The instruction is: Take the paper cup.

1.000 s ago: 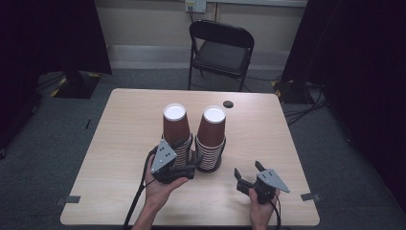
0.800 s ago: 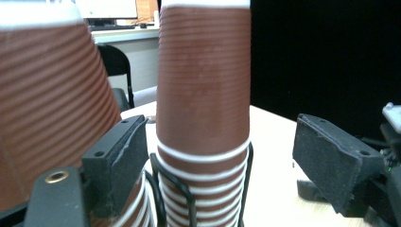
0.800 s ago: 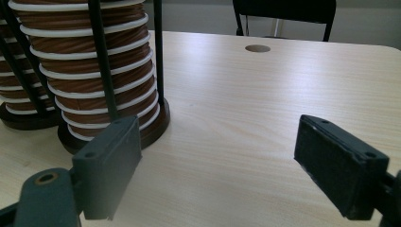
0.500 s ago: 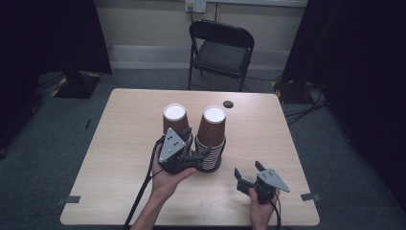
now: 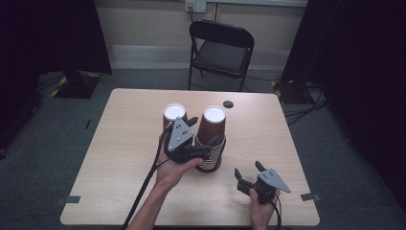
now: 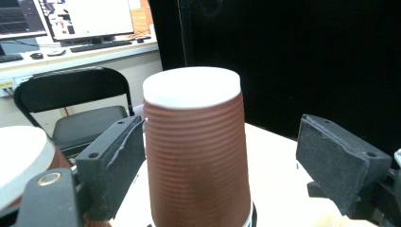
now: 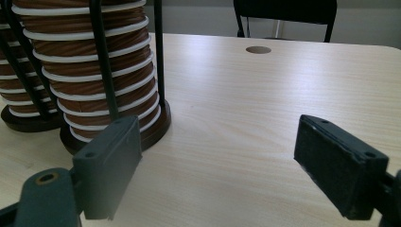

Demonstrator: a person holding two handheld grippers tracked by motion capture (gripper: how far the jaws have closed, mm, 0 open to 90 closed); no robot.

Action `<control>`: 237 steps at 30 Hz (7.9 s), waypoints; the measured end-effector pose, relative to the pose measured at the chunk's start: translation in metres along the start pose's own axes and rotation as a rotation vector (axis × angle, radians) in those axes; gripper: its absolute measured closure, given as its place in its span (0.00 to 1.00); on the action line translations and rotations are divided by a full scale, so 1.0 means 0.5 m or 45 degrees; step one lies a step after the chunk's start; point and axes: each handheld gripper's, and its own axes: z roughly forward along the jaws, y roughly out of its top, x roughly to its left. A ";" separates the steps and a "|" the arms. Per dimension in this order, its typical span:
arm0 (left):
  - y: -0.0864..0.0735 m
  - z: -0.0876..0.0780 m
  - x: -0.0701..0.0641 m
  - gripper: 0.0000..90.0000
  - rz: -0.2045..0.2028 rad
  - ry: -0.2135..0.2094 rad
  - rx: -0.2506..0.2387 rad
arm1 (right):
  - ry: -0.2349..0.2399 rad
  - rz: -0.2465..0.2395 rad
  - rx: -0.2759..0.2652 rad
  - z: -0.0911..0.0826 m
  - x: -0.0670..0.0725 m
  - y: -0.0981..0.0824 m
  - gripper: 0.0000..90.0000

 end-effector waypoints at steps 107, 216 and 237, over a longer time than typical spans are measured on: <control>0.104 0.000 0.040 0.24 -0.129 0.066 -0.255 | 0.006 0.001 -0.016 -0.002 0.000 -0.001 0.18; -0.248 -0.149 0.030 0.24 -0.852 -0.249 -0.105 | 0.685 -0.055 -0.184 -0.013 0.174 0.008 0.39; -0.261 -0.150 0.019 0.24 -1.017 -0.287 -0.135 | 0.707 -0.158 -0.278 0.014 0.193 0.024 0.51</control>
